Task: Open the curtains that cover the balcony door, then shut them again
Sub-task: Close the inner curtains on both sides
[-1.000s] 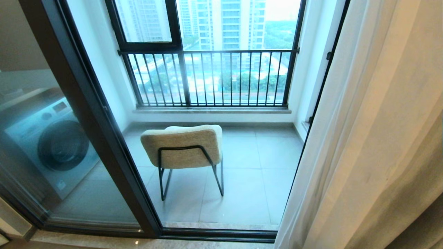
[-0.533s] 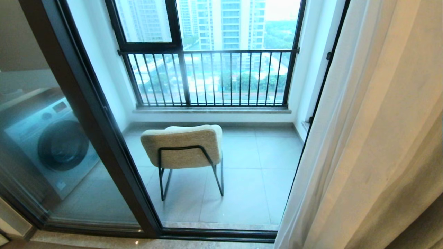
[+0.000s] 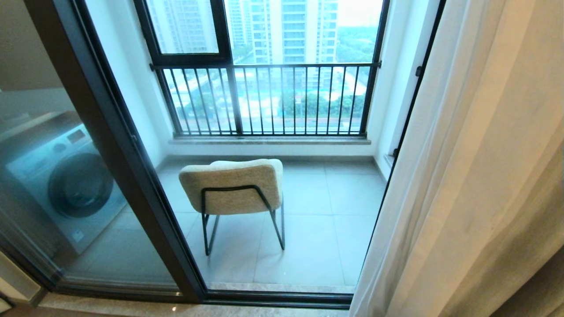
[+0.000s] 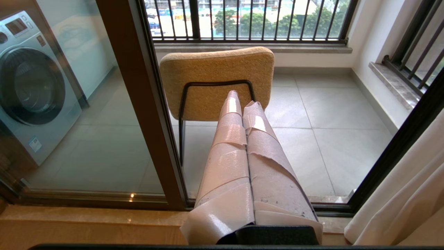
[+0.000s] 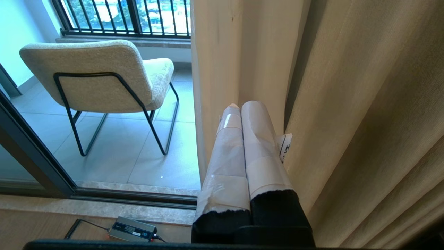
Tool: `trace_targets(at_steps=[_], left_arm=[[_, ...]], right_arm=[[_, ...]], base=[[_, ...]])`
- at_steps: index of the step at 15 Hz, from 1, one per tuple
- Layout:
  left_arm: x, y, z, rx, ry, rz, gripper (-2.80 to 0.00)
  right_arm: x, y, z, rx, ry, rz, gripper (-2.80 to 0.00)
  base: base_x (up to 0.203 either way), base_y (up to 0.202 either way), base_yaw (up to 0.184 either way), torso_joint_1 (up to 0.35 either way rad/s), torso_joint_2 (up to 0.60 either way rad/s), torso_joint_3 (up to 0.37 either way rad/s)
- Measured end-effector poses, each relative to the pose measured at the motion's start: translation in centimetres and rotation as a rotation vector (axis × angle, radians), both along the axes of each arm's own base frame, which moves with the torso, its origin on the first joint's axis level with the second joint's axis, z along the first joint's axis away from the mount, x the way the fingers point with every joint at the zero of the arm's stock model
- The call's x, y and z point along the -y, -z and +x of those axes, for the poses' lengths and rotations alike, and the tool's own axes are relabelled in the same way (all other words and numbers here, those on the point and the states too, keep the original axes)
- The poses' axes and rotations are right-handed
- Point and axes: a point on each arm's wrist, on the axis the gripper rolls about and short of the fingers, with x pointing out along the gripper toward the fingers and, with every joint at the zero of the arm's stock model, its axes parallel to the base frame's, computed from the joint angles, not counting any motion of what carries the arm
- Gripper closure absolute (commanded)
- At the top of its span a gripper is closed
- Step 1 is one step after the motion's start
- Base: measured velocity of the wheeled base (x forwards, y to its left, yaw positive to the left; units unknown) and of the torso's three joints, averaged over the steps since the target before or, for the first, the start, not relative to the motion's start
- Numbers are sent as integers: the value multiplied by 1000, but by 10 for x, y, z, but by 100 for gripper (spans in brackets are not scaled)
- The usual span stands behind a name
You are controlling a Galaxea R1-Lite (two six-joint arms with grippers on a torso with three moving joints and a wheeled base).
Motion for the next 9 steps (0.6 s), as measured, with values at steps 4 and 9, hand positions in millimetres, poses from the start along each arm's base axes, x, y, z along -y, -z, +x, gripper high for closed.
trace_targets(at_steps=[4,9], left_arm=[[0,0,0,0,0,1,0],[0,0,0,0,0,1,0]], right_arm=[[0,0,0,0,0,1,0],[0,0,0,0,2,-5,0]], base=[[0,0,0,0,0,0],[0,0,0,0,0,0]])
